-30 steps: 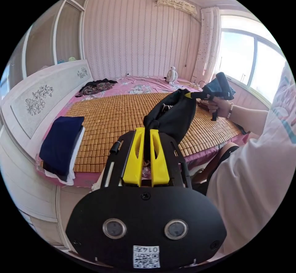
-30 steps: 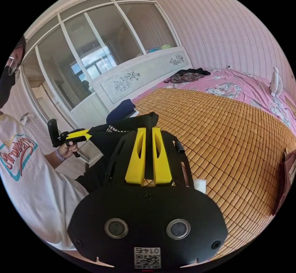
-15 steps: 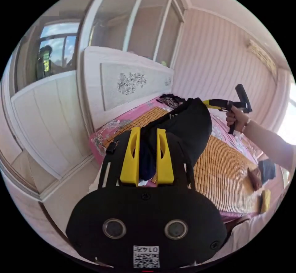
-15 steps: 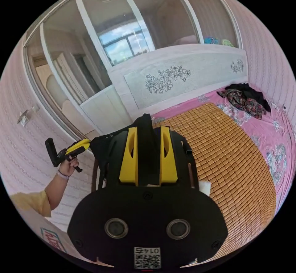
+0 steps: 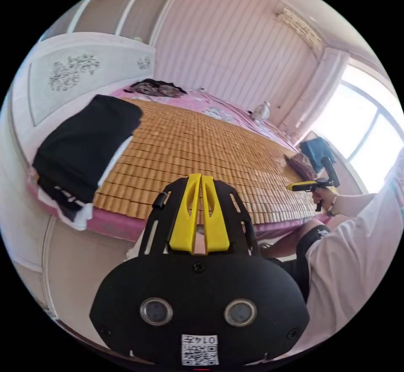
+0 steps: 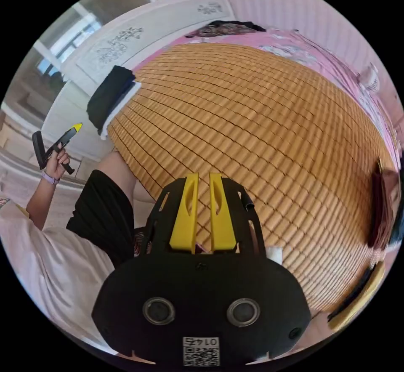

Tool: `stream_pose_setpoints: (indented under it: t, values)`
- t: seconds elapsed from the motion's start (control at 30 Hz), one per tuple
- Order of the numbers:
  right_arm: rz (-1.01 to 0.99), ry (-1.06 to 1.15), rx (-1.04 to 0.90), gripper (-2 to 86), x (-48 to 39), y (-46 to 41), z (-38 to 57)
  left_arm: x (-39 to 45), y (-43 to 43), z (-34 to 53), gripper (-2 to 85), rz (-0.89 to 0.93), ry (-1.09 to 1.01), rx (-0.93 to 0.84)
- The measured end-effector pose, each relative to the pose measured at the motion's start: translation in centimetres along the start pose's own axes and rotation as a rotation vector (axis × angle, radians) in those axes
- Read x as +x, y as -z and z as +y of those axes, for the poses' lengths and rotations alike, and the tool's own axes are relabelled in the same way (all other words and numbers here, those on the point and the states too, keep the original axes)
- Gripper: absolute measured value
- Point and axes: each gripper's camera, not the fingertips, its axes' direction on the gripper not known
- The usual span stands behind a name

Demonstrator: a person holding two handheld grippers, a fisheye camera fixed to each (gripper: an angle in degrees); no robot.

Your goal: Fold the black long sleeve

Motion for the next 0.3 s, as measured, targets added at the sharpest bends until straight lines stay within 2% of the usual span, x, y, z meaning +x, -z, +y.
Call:
stream_pose_setpoints:
  t: [0.07, 0.17, 0.3]
  values:
    - [0.052, -0.169, 0.050, 2.1, 4.2, 3.5, 7.5, 6.1, -4.9, -1.4, -0.9, 0.208, -0.125, -0.073]
    - [0.255, -0.407, 0.149, 1.7, 8.6, 9.1, 18.0, 14.8, -9.8, -3.2, -1.0, 0.411, -0.339, -0.158]
    - [0.338, -0.674, 0.341, 2.8, 12.0, 13.9, 29.2, 25.1, -14.6, -5.0, -0.9, 0.567, -0.595, -0.248]
